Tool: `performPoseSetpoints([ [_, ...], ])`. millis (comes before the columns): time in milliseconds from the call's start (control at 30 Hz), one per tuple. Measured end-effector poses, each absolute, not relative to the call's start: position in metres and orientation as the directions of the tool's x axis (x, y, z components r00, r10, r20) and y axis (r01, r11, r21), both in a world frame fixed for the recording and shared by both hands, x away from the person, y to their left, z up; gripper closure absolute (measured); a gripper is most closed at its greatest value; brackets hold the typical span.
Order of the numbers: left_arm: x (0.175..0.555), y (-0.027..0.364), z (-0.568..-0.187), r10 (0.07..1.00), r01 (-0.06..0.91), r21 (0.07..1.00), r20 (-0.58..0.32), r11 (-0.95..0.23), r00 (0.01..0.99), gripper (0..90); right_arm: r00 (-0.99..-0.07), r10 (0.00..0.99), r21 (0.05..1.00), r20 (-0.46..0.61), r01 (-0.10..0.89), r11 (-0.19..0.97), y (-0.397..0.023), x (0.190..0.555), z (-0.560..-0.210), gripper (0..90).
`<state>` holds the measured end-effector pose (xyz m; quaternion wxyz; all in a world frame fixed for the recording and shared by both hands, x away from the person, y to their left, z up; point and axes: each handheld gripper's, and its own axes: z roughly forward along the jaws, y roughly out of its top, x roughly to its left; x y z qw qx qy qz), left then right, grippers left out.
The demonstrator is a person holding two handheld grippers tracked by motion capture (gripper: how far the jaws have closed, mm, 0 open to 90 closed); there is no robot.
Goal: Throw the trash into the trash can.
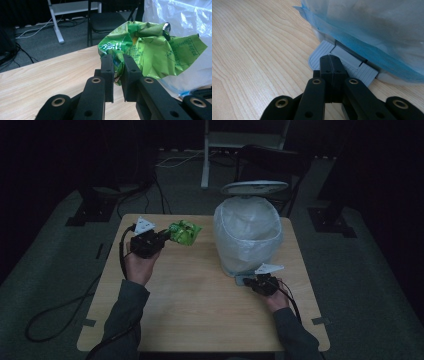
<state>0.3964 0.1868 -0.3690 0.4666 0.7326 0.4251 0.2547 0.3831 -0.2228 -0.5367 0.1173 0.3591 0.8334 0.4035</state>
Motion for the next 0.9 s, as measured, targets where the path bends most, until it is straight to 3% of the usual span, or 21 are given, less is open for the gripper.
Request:
performPoseSetpoints([
  [900,0.407,0.177,-0.342,0.843,0.344,0.914,-0.004,-0.215,0.538,81.9,-0.714,0.693,0.757,0.098,0.506,0.414,-0.223,0.383,-0.537,89.9],
])
